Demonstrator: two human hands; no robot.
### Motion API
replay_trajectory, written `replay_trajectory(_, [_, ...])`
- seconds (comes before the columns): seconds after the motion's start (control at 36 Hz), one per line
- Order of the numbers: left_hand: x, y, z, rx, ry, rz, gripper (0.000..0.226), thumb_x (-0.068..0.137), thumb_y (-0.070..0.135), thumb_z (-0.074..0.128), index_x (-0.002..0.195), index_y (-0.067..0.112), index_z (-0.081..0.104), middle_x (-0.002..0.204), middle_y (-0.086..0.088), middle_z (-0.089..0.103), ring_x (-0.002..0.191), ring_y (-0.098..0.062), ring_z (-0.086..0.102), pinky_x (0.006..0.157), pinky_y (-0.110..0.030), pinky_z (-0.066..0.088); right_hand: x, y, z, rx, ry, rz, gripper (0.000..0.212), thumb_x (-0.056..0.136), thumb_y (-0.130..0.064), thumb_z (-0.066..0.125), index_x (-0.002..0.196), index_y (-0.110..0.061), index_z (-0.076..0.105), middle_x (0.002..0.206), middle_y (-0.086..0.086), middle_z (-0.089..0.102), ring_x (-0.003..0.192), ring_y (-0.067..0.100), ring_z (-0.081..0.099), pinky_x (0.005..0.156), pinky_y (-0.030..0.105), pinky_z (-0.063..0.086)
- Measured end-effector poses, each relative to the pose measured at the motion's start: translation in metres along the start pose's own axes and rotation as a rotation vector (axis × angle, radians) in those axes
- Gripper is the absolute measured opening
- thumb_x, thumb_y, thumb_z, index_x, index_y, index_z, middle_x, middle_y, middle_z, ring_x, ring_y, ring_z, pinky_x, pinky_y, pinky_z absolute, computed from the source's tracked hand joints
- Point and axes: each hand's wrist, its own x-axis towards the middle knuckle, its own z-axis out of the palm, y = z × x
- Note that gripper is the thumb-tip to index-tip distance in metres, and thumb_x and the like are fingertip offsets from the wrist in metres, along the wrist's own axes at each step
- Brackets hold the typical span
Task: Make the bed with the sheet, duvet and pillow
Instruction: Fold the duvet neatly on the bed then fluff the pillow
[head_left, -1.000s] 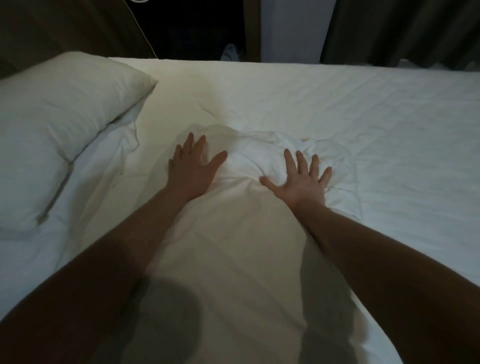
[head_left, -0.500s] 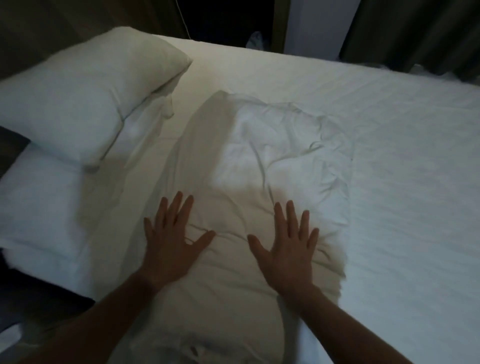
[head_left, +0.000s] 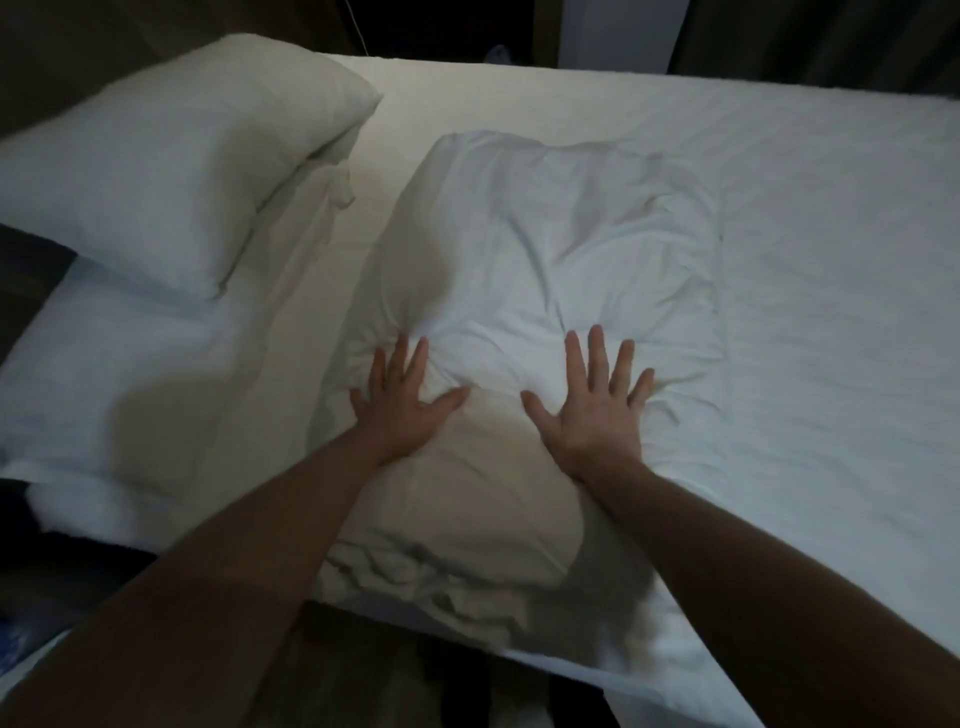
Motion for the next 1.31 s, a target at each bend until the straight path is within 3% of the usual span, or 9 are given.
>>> replay_trajectory(0.33, [-0.133, -0.084, -0.022, -0.735, 0.189, -0.279, 0.119, 0.057, 0.074, 0.079, 0.149, 0.014, 0.034, 0.147, -0.002, 0.045, 0.129, -0.022, 0.049, 0.11, -0.039, 0.039, -0.148, 0.046, -0.047, 0.59, 0.254, 0.352, 0.098, 0.082, -0.072, 0.058, 0.157, -0.024, 0.016, 0.163, 0.003, 0.018, 0.15, 0.02, 0.017, 0.122, 0.043, 0.017])
replay_trajectory(0.53, [-0.185, -0.098, 0.017, -1.374, -0.298, -0.463, 0.08, 0.062, 0.053, 0.086, 0.131, 0.027, 0.055, 0.132, -0.004, 0.059, 0.118, -0.019, 0.058, 0.098, -0.042, 0.049, -0.186, 0.076, -0.011, 0.833, 0.021, 0.608, 0.121, 0.06, -0.089, 0.06, 0.155, -0.031, 0.013, 0.161, 0.0, 0.024, 0.143, 0.025, 0.034, 0.117, 0.049, 0.031])
replay_trajectory(0.61, [-0.18, -0.093, 0.01, -1.877, -0.904, -0.463, 0.064, 0.073, 0.048, 0.083, 0.116, 0.047, 0.035, 0.103, 0.013, 0.062, 0.096, 0.01, 0.053, 0.112, -0.036, 0.037, -0.188, 0.082, -0.011, 0.867, 0.029, 0.59, 0.117, 0.066, -0.083, 0.062, 0.156, -0.028, 0.013, 0.163, -0.002, 0.019, 0.147, 0.023, 0.026, 0.12, 0.045, 0.026])
replay_trajectory(0.67, [-0.185, -0.085, 0.019, -1.8, -0.585, -0.241, 0.03, 0.09, 0.068, 0.047, 0.113, 0.053, 0.033, 0.084, 0.026, 0.062, 0.096, 0.023, 0.046, 0.121, -0.037, 0.017, -0.192, 0.09, -0.011, 0.914, 0.017, 0.618, 0.114, 0.068, -0.079, 0.066, 0.156, -0.027, 0.015, 0.161, -0.002, 0.025, 0.144, 0.021, 0.032, 0.116, 0.039, 0.03])
replay_trajectory(0.75, [-0.199, -0.046, 0.027, -1.955, -0.447, -0.404, 0.049, 0.086, 0.054, 0.06, 0.129, 0.029, 0.062, 0.101, 0.015, 0.068, 0.124, 0.0, 0.054, 0.1, -0.046, 0.047, -0.199, 0.092, -0.016, 1.064, -0.029, 0.754, 0.113, 0.057, -0.083, 0.071, 0.146, -0.036, 0.022, 0.123, 0.006, 0.059, 0.099, 0.025, 0.063, 0.072, 0.033, 0.051])
replay_trajectory(0.83, [-0.208, -0.034, 0.034, -1.832, -0.251, -0.354, 0.051, 0.078, 0.062, 0.064, 0.114, 0.026, 0.069, 0.099, 0.001, 0.072, 0.091, -0.022, 0.07, 0.098, -0.048, 0.048, -0.204, 0.09, -0.014, 1.248, -0.03, 0.854, 0.111, 0.055, -0.075, 0.08, 0.137, -0.022, 0.029, 0.085, 0.002, 0.056, 0.054, 0.014, 0.05, 0.046, 0.024, 0.037])
replay_trajectory(0.94, [-0.216, -0.011, 0.044, -1.793, -0.214, -0.44, 0.051, 0.075, 0.066, 0.064, 0.09, 0.018, 0.075, 0.092, -0.01, 0.072, 0.09, -0.027, 0.067, 0.097, -0.054, 0.047, -0.203, 0.086, -0.008, 1.406, 0.056, 0.911, 0.138, 0.04, -0.072, 0.088, 0.148, -0.026, 0.015, 0.099, -0.001, 0.052, 0.063, 0.01, 0.045, 0.053, 0.023, 0.035])
replay_trajectory(1.14, [-0.213, 0.005, 0.058, -1.845, 0.024, -0.449, 0.037, 0.094, 0.014, 0.033, 0.069, 0.009, 0.06, 0.06, -0.004, 0.064, 0.05, -0.018, 0.062, 0.057, -0.023, 0.051, -0.202, 0.072, -0.029, 1.459, 0.091, 0.971, 0.102, 0.074, -0.007, 0.081, 0.151, -0.006, 0.014, 0.066, 0.004, 0.06, 0.038, 0.009, 0.05, 0.038, 0.018, 0.04])
replay_trajectory(1.31, [-0.223, -0.008, 0.05, -1.758, 0.014, -0.426, 0.027, 0.096, 0.005, 0.038, 0.088, 0.004, 0.064, 0.081, -0.014, 0.07, 0.067, -0.02, 0.072, 0.062, -0.031, 0.061, -0.223, 0.085, -0.028, 1.569, 0.005, 0.883, 0.092, 0.072, -0.016, 0.082, 0.148, -0.017, 0.03, 0.105, 0.012, 0.068, 0.083, 0.026, 0.068, 0.078, 0.041, 0.058])
